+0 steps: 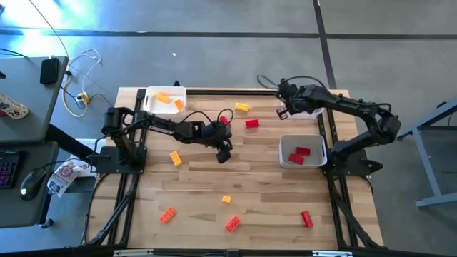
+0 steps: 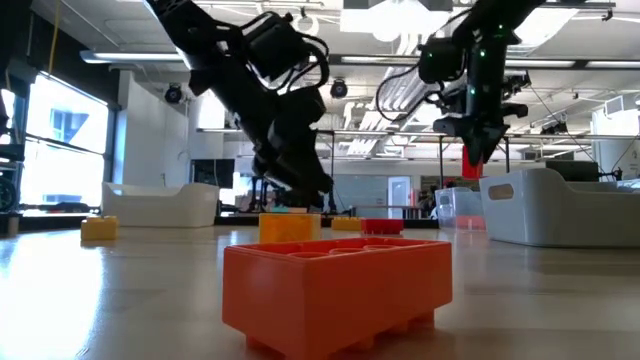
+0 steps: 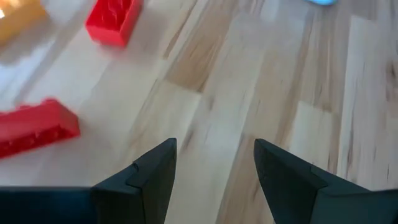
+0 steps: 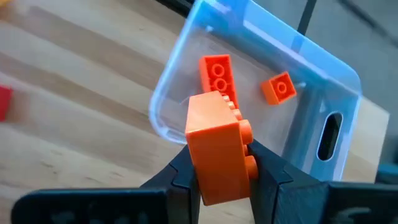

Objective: Sort & place blocks by color
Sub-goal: Put the orange game piece into the transparent bin

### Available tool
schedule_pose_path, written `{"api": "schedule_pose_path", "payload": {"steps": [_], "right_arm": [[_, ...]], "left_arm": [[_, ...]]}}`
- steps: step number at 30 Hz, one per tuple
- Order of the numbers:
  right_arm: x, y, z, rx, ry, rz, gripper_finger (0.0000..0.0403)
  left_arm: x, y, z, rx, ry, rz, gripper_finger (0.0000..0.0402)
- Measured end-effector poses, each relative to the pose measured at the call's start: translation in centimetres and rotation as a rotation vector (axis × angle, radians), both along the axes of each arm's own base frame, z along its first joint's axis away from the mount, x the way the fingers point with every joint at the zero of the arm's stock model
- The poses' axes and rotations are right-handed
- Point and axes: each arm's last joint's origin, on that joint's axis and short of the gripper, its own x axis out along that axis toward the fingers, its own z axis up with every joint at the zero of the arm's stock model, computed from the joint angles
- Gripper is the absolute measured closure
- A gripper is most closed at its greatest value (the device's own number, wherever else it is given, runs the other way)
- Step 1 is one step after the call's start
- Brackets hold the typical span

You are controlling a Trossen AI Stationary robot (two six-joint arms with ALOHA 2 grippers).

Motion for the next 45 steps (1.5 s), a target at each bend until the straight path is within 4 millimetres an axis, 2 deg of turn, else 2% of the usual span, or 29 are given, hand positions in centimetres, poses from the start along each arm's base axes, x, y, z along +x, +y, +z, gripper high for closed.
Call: {"api": "schedule_pose_path", "payload": {"steps": [9,19,24,31,45], "right_arm": [[-2.8,-2.6,-1.8,0.039,0.013,-0.081,0.0329],[-4.5,-4.2,-2.5,0.024,0.005,-0.149,0.0328],[-4.8,-4.5,-2.4,0.018,0.005,-0.149,0.0317],[-4.6,-4.7,-2.3,-0.001,0.004,-0.108,0.0279],[-4.6,-4.7,-2.4,0.001,0.007,-0.108,0.0204]], "left_arm": [[-1.3,-2.6,2.2,0.079,0.077,-0.011,0.0201],[-4.2,-5.3,4.4,0.106,0.224,0.019,0.0201],[-5.7,-6.1,4.2,0.057,0.340,0.062,0.0201],[-7.2,-6.9,3.7,0.022,0.491,0.107,0.0201],[-9.2,-7.0,3.5,0.022,0.678,0.184,0.0201]]}}
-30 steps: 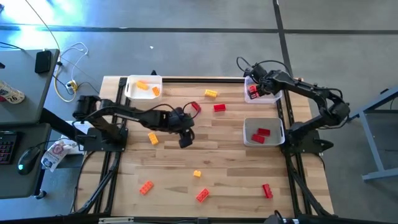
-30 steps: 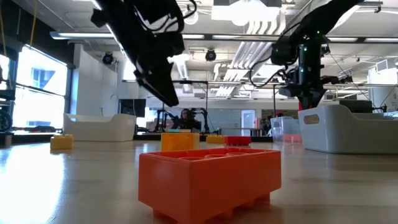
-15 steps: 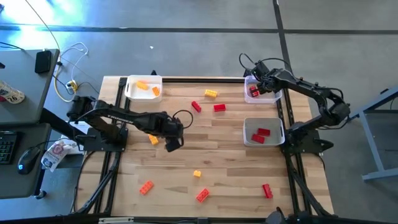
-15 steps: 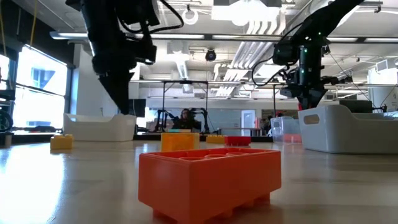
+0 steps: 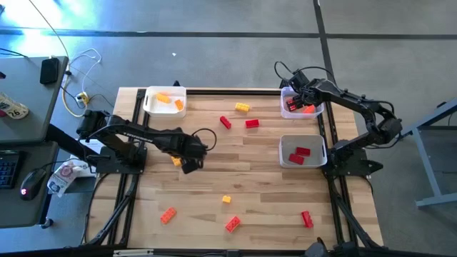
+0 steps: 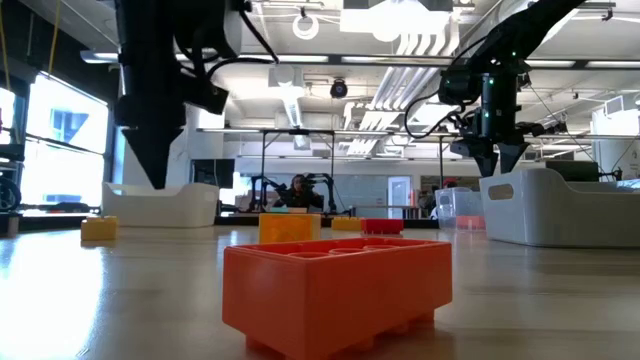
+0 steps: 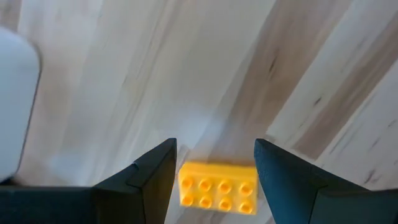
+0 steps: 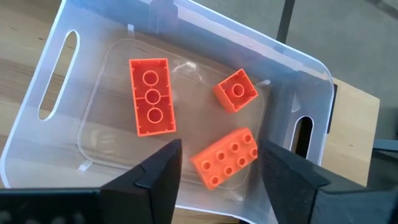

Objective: Sort & place blocks by color
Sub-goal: Put the orange game piece into the transparent bin, then put the yellow game piece into the white bin

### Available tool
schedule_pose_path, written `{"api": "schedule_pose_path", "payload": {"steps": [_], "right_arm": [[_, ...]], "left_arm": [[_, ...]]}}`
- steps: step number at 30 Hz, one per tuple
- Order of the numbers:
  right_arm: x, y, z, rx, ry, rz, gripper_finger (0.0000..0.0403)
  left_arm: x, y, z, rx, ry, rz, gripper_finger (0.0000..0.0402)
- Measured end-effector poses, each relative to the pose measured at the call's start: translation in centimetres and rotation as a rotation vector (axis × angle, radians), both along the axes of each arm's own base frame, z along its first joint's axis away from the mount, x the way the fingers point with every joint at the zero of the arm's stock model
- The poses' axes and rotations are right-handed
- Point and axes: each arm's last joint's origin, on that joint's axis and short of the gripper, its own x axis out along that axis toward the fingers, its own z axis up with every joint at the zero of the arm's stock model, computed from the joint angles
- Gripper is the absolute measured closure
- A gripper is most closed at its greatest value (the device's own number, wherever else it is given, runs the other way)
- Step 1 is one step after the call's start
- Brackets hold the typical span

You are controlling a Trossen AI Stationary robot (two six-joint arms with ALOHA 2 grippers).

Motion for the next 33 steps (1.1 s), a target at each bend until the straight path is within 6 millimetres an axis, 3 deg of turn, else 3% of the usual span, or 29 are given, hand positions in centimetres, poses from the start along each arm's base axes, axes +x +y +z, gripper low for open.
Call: {"api": "schedule_pose_path", "payload": {"steps": [10,16,33], "right_arm": [[0.0,0.0,0.0,0.000,-0.001,-0.002,0.0201],[0.0,0.0,0.0,0.001,-0.002,-0.002,0.0201],[0.2,0.1,-0.1,0.054,-0.066,0.041,0.0201]], "left_arm": [[-1.6,-0.1,0.2,-0.010,0.127,0.126,0.0201],[-2.0,-0.5,0.2,-0.105,0.148,0.230,0.0201],[-2.0,-0.7,0.1,-0.230,0.091,0.629,0.0202]]}}
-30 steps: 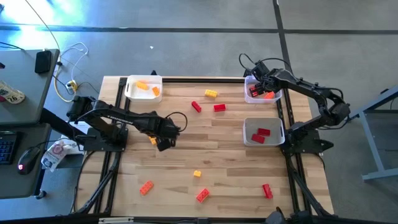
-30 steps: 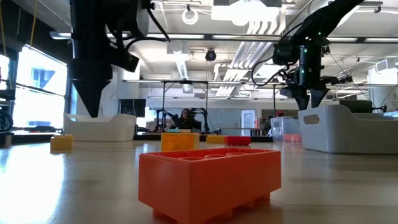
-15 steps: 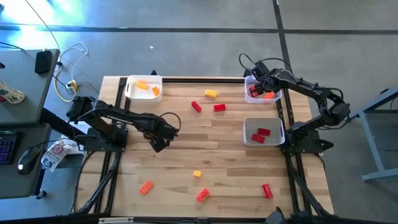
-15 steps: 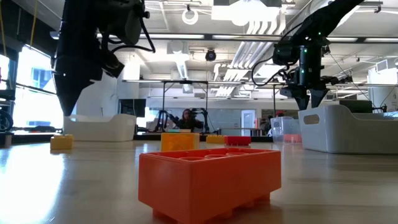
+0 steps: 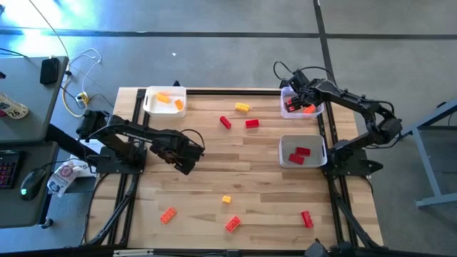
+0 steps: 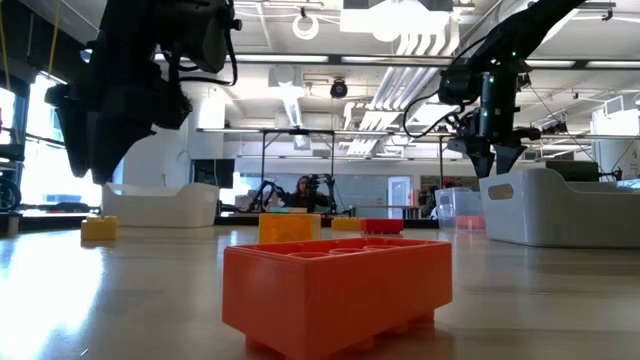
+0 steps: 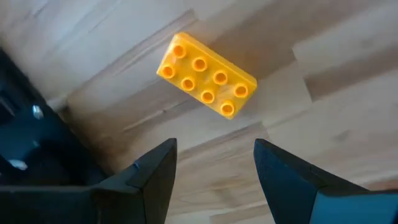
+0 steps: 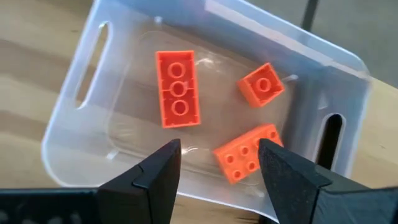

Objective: Sort & place blocks by color
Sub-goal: Put the yellow game piece into the white bin

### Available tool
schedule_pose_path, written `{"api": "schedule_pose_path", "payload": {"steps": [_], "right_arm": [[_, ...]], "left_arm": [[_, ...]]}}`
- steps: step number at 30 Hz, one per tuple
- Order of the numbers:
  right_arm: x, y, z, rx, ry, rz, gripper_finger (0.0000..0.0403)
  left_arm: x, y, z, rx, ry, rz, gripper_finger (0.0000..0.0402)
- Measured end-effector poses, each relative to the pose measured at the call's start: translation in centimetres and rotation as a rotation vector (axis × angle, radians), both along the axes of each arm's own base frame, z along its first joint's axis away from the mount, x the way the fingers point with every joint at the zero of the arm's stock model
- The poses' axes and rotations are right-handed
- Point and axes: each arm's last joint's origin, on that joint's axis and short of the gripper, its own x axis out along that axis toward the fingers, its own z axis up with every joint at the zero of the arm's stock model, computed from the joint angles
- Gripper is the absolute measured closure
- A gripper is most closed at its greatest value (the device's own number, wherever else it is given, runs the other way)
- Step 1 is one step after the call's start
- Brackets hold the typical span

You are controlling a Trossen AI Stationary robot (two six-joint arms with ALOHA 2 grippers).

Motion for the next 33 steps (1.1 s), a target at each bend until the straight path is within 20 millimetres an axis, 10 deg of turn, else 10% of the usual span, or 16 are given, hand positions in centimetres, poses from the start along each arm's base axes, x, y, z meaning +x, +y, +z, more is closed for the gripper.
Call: {"api": "schedule_pose_path", "payload": {"steps": [33], "right_arm": [[3.3,1.5,0.4,-0.081,0.017,0.335,0.0201]], "left_arm": [[0.8,-0.6,-1.1,0.259,-0.037,0.694,0.0202]]}}
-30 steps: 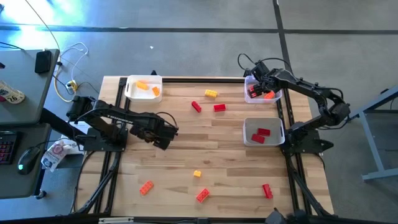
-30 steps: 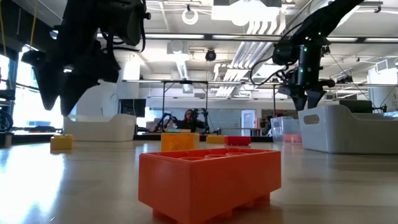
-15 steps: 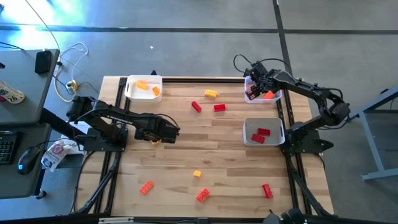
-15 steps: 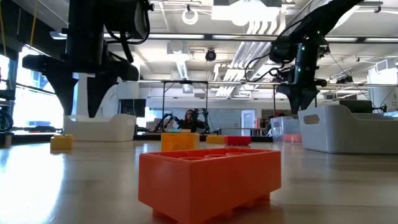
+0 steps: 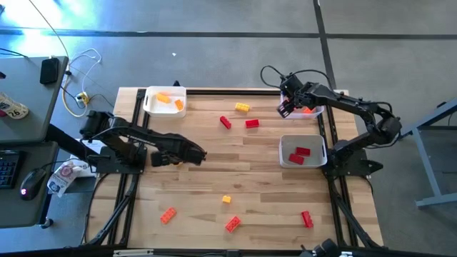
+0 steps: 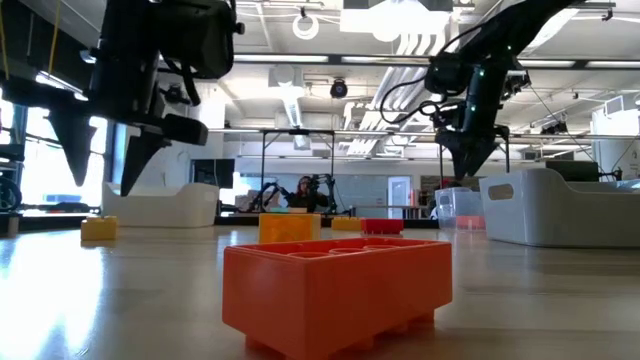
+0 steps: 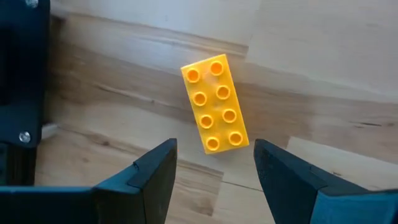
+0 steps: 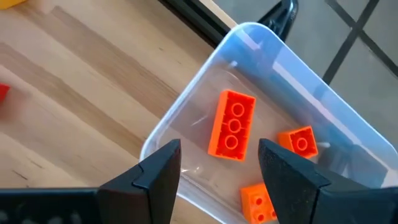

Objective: Sort & place blocks by color
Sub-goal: Put the yellow game piece into the white bin

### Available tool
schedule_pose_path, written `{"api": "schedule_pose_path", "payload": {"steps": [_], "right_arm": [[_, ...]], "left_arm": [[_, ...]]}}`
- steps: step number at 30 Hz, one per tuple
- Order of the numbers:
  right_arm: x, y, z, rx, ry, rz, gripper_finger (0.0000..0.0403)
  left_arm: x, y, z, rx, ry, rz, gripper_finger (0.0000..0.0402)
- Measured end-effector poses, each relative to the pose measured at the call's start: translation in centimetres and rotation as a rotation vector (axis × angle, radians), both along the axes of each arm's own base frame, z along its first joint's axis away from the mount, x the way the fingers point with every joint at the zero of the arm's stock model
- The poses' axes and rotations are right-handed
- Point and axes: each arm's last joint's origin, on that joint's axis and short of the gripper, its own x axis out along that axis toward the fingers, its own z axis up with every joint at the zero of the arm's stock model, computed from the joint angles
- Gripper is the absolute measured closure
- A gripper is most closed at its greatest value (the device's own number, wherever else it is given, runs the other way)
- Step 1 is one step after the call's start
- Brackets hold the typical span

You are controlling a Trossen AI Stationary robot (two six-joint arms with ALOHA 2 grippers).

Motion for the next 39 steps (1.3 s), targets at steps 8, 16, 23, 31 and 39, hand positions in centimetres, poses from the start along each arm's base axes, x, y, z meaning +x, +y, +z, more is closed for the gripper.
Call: {"api": "schedule_pose_path", "payload": {"steps": [8,16,23,31,39], "right_arm": [[0.2,0.1,0.0,0.001,-0.001,0.009,0.0201],[0.2,0.1,0.0,0.000,-0.001,0.009,0.0201],[0.2,0.1,0.0,-0.003,-0.004,0.009,0.0201],[0.2,0.1,0.0,-0.003,-0.004,0.009,0.0201],[0.1,0.2,0.0,0.003,0.001,0.009,0.0201]], "left_arm": [[0.1,0.0,-0.2,-0.003,-0.013,0.013,0.0202],[-0.7,0.0,-2.4,0.004,-0.038,0.048,0.0202],[-0.8,0.0,-3.3,0.003,-0.071,0.038,0.0202],[-0.9,0.2,-3.5,0.004,-0.052,0.028,0.0202],[-0.5,1.0,-4.9,-0.026,0.020,-0.044,0.0202]]}}
